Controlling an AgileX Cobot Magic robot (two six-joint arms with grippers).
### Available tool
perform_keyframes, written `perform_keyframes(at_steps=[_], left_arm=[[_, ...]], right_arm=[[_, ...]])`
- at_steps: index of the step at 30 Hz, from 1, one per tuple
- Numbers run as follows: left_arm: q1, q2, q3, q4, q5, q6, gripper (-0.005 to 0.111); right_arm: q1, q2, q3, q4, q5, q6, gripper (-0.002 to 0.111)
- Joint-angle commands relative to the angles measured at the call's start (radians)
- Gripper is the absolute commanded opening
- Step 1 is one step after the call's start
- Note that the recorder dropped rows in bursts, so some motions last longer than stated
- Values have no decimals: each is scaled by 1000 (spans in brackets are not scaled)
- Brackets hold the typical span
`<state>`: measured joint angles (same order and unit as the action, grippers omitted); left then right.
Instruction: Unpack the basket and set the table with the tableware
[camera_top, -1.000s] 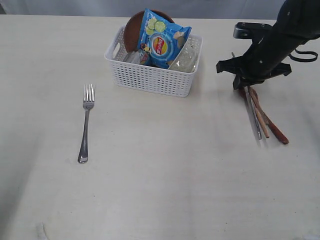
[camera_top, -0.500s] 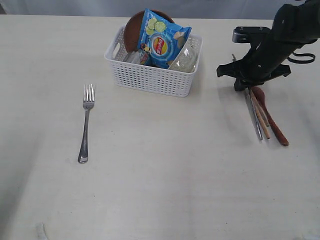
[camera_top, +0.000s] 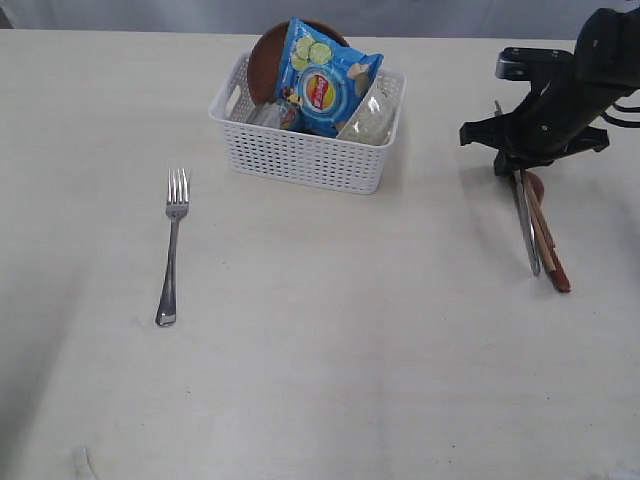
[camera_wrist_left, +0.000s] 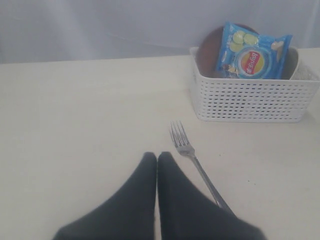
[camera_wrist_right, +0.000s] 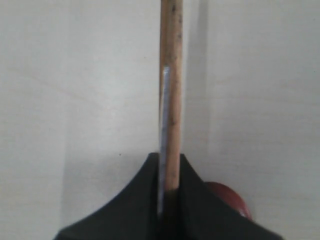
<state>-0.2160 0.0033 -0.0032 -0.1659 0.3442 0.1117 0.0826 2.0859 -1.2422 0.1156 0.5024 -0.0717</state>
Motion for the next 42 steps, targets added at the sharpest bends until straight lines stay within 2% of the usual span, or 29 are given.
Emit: perform_keyframes(at_steps=[1,3,7,8,17,25,33,42], left_arm=[[-6,-3,3,4,-2,-3,0],[-6,-3,3,4,-2,-3,0],[-6,-3,3,4,-2,-3,0],[-6,-3,3,4,-2,-3,0],[-6,-3,3,4,-2,-3,0],[-6,-3,3,4,-2,-3,0],[-6,-3,3,4,-2,-3,0],[-6,-3,3,4,-2,-3,0]], right_arm=[[-6,12,4,-5,23,6,3],[-6,12,4,-1,25,6,12],[-6,12,4,13,25,4,37],[-6,12,4,13,25,4,39],[-6,8,-20,13,81,4,38],[14,-93,-46,25,151,-5,38],[50,-130,-44,40,306,-3,38],[48,-128,80,52,228,-3,38]])
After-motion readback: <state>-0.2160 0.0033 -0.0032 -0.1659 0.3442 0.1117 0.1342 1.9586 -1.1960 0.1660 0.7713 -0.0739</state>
